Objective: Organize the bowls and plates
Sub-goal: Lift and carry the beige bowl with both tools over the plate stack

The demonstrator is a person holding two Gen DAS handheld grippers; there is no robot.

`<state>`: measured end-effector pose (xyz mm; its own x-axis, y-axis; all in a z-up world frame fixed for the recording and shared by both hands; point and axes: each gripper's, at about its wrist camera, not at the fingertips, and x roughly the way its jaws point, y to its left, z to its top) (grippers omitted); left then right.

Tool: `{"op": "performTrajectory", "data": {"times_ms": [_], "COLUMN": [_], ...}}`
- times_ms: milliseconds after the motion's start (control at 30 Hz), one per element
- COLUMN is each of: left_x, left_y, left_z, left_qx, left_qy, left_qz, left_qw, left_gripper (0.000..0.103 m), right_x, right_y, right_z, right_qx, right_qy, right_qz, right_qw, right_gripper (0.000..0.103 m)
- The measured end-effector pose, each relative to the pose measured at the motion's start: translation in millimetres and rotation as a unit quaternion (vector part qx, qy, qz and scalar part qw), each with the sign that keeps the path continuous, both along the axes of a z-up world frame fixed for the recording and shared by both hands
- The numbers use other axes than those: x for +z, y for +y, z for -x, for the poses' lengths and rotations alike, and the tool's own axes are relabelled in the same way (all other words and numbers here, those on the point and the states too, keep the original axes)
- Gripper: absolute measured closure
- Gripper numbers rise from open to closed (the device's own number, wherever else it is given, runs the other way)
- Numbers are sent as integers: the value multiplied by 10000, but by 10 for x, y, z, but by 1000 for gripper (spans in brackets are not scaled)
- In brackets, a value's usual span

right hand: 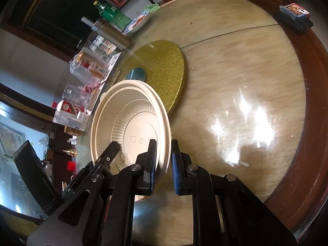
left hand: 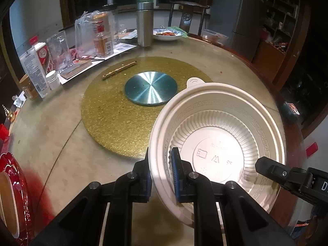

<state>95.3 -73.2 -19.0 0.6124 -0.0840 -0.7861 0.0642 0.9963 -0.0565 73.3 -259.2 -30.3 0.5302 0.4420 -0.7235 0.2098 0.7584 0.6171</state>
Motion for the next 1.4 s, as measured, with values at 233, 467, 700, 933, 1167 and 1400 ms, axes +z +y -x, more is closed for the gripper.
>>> {"op": "performTrajectory", "data": {"times_ms": [233, 467, 700, 933, 1167, 1400], "left_x": [11, 1, 42, 95, 100, 143], "left_y": [120, 261, 378, 524, 630, 739], "left_z": [55, 78, 124, 192, 234, 290], "left_qx": [104, 197, 276, 420, 557, 685], "left_qy": [-24, -26, -71, -140, -123, -141], "left_qz": [29, 71, 119, 134, 97, 121], "left_qw": [9999, 9998, 9995, 9989, 9983, 9975], "left_gripper": [88, 88, 88, 88, 88, 87], "right_x": [25, 38, 96, 172, 165, 225], "right_y": [135, 264, 394, 545, 666, 786], "right_z": [-7, -14, -21, -14, -29, -61], "right_qx": [142, 292, 423, 597, 761, 923], "right_qy": [-46, -74, -143, -258, -267, -326], "right_qz": [46, 119, 185, 228, 211, 240], "right_qw": [9999, 9995, 9988, 9976, 9965, 9949], "right_gripper": [90, 90, 89, 90, 90, 90]}}
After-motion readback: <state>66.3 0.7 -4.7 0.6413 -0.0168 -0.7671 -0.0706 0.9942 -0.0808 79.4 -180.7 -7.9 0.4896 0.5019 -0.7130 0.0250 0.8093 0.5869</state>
